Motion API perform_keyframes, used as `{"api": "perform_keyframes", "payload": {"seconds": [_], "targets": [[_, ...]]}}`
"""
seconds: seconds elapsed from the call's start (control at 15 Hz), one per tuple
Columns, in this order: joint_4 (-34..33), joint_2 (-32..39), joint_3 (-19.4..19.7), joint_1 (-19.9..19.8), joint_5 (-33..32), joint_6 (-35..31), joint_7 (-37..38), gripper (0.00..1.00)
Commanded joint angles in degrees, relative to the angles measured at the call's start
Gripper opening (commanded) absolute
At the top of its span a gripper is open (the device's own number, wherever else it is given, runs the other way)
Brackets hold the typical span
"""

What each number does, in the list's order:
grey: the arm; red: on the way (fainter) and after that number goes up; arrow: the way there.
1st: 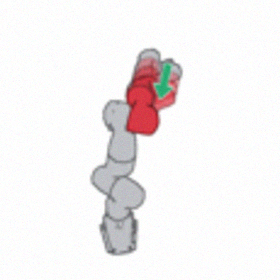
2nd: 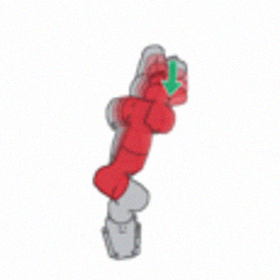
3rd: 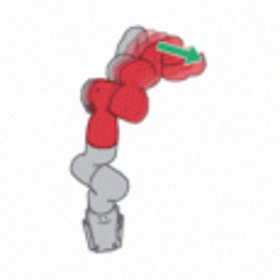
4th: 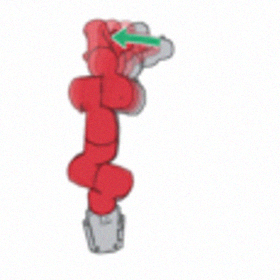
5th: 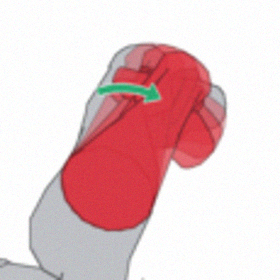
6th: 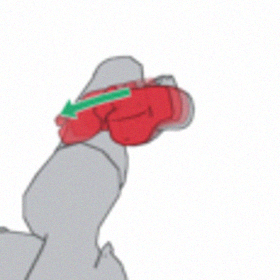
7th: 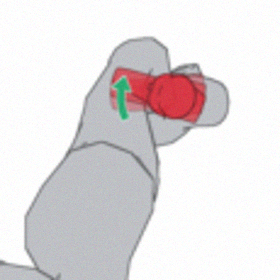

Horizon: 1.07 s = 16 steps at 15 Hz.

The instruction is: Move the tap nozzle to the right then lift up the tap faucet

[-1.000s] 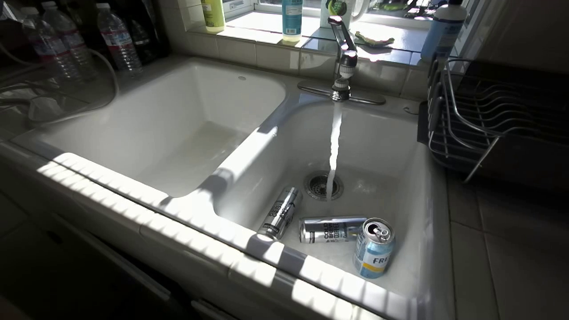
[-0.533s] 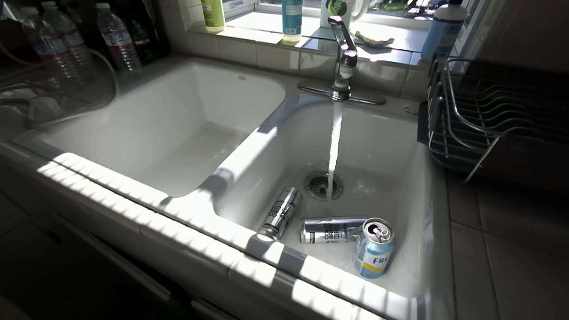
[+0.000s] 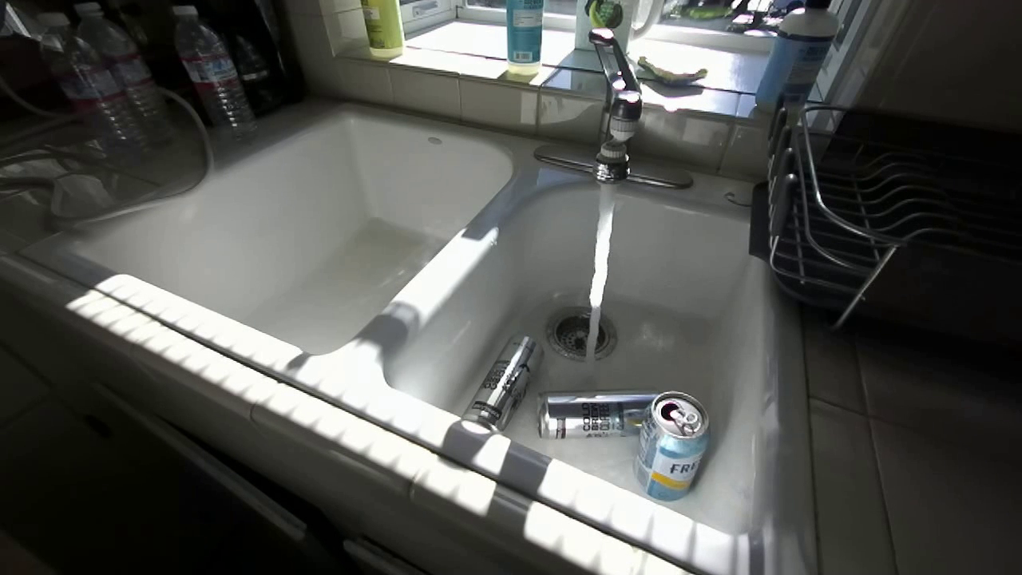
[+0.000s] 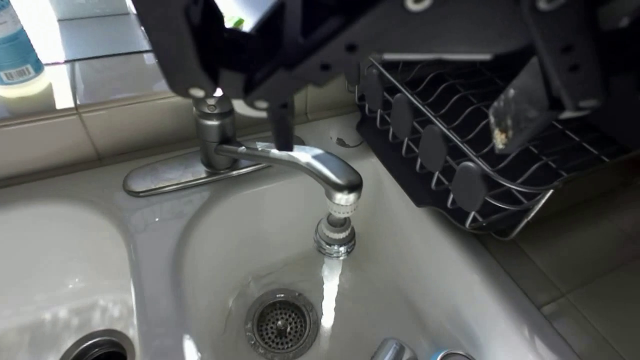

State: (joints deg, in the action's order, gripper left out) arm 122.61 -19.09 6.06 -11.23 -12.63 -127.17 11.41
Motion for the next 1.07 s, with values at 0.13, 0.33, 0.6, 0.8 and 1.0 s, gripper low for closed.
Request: {"api": "perform_keyframes", "payload": {"seconds": [0.13,0.33,0.6,0.8,1.0], "targets": [[5.8,-4.1,-1.0,-1.5,-0.7,-0.6,6.1,1.00],[3.8,-2.4,-0.5,-1.1,0.2,0.1,4.7,1.00],[3.6,-2.3,-0.5,-1.1,0.2,0.1,4.8,1.00],[3.6,-2.3,-0.5,-1.1,0.2,0.1,4.8,1.00],[3.6,-2.3,-0.5,-1.1,0.2,0.1,4.8,1.00]]}}
